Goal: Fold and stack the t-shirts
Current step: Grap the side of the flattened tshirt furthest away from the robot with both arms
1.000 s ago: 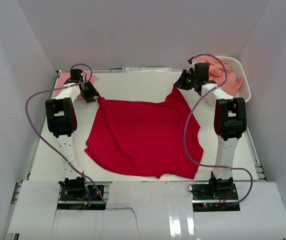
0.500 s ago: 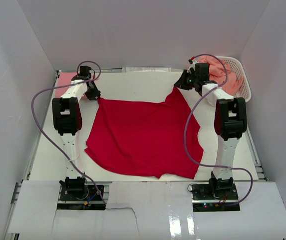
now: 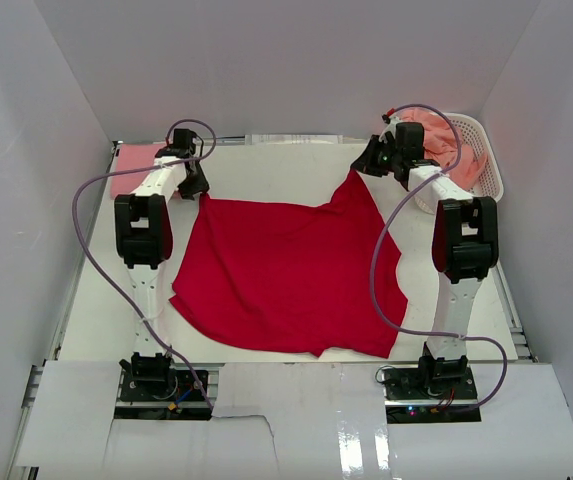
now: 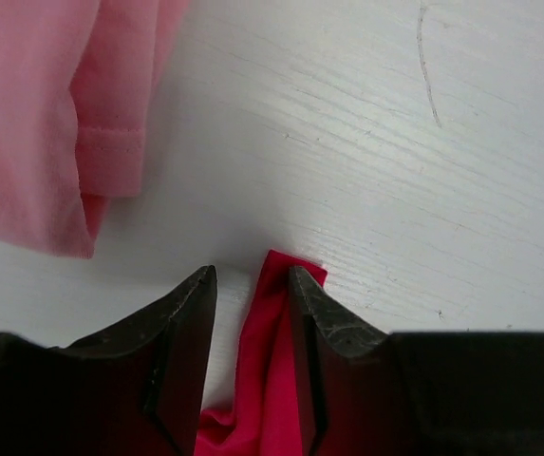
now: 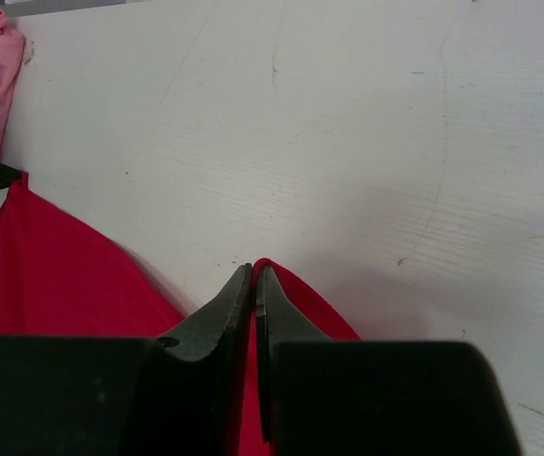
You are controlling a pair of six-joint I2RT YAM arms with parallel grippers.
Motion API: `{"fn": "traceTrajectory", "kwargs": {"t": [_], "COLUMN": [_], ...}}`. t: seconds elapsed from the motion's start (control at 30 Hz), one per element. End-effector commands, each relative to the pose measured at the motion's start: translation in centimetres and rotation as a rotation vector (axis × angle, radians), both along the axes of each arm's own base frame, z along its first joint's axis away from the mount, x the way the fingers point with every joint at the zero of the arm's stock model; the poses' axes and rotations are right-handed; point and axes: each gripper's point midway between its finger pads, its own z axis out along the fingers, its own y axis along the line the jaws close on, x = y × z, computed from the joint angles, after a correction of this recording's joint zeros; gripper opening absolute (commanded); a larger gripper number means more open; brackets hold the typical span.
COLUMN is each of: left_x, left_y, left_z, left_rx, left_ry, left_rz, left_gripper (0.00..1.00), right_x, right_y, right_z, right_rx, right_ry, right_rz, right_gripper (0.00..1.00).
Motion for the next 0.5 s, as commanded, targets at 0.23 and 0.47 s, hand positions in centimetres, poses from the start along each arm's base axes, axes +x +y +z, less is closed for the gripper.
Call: {"fn": "traceTrajectory", "kwargs": {"t": [0.23,0.47], "left_x": [-5.0,-5.5], "left_y": [-1.5,-1.7], "left_z": [-9.2,-9.1], "left_rx": [0.023,0.077], "left_ry": [0.324,0.349], "left_rz": [-0.108,-0.120], "left_gripper": [0.01,0.00], "right_x": [0.1,0.1], "right_y": [0.1,0.3], "right_z": [5.1,5.3], "right_rx": [0.042,0.054], "right_ry": [-0.109,-0.106], "right_rz": [0.011,0.011], "right_gripper": [0.08,0.08]}}
